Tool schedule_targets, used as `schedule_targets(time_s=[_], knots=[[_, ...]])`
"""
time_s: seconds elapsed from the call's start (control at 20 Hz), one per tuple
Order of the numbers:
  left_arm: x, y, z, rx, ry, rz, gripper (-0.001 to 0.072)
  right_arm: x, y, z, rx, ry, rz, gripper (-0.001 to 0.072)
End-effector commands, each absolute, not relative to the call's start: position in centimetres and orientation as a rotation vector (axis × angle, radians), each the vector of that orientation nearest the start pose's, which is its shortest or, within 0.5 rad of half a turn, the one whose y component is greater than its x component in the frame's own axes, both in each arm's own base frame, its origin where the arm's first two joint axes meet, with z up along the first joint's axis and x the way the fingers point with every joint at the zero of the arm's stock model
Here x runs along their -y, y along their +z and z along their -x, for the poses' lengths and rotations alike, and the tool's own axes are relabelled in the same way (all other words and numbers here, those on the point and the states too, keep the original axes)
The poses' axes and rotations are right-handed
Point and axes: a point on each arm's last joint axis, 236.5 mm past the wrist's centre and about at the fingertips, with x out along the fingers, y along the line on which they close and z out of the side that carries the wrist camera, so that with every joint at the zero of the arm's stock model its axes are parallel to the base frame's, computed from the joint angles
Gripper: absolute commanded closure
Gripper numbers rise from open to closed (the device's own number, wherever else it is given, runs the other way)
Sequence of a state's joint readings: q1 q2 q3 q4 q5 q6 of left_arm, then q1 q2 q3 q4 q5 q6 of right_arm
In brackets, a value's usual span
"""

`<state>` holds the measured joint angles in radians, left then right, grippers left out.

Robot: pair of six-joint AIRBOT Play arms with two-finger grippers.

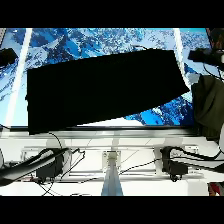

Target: Fold the clothes and pants, and hang the long-sleeved shirts on hangers.

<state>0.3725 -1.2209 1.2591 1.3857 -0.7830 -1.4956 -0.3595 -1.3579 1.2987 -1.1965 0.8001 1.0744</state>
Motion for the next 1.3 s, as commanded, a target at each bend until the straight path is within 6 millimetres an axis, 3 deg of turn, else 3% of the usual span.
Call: schedule_targets(time_s=[0.0, 0.1, 0.25, 0.3, 0.35, 0.4, 0.45, 0.5, 0.7, 0.85, 0.95, 1.15, 1.25], knots=[[-12.1, 12.1, -41.1, -0.854, 0.212, 0.258, 0.0695, 13.7, 5.9, -38.6, -1.111, -0.058, -0.154, 0.0695], [-11.6, 11.8, -40.2, -0.892, 0.196, 0.246, 0.0694, 15.4, 4.6, -35.2, -1.163, -0.116, -0.236, 0.0695], [-12.1, 10.8, -39.1, -0.960, 0.188, 0.175, 0.0693, 16.4, 0.5, -30.5, -1.160, -0.223, -0.404, 0.0694], [-12.4, 10.3, -38.7, -0.984, 0.197, 0.161, 0.0635, 16.1, -0.8, -30.1, -1.119, -0.260, -0.502, 0.0693], [-12.7, 9.9, -38.5, -1.005, 0.206, 0.150, 0.0433, 15.6, -2.0, -30.2, -1.078, -0.295, -0.612, 0.0603], [-12.7, 9.4, -38.3, -1.026, 0.204, 0.153, 0.0190, 15.0, -3.0, -30.5, -1.044, -0.310, -0.701, 0.0376], [-12.5, 8.8, -38.0, -1.054, 0.198, 0.160, 0.0120, 14.2, -3.7, -31.1, -1.010, -0.310, -0.769, 0.0149], [-12.4, 8.1, -37.6, -1.086, 0.194, 0.165, 0.0121, 13.6, -4.3, -31.8, -0.983, -0.310, -0.813, 0.0081], [-14.7, 4.7, -33.6, -1.307, 0.287, 0.159, 0.0122, 12.7, -5.7, -34.8, -0.927, -0.318, -0.819, 0.0084], [-16.3, 2.6, -30.5, -1.425, 0.389, 0.314, 0.0122, 13.9, -6.7, -36.9, -0.848, -0.411, -0.851, 0.0086], [-17.3, 1.6, -28.9, -1.433, 0.483, 0.426, 0.0122, 14.4, -7.8, -37.4, -0.842, -0.437, -0.847, 0.0086], [-16.1, -2.5, -24.5, -1.571, 0.458, 0.456, 0.0124, 15.1, -9.4, -37.4, -0.843, -0.492, -0.895, 0.0094], [-14.6, -4.8, -22.3, -1.637, 0.375, 0.411, 0.0124, 16.0, -9.3, -37.6, -0.812, -0.512, -0.873, 0.0161]])
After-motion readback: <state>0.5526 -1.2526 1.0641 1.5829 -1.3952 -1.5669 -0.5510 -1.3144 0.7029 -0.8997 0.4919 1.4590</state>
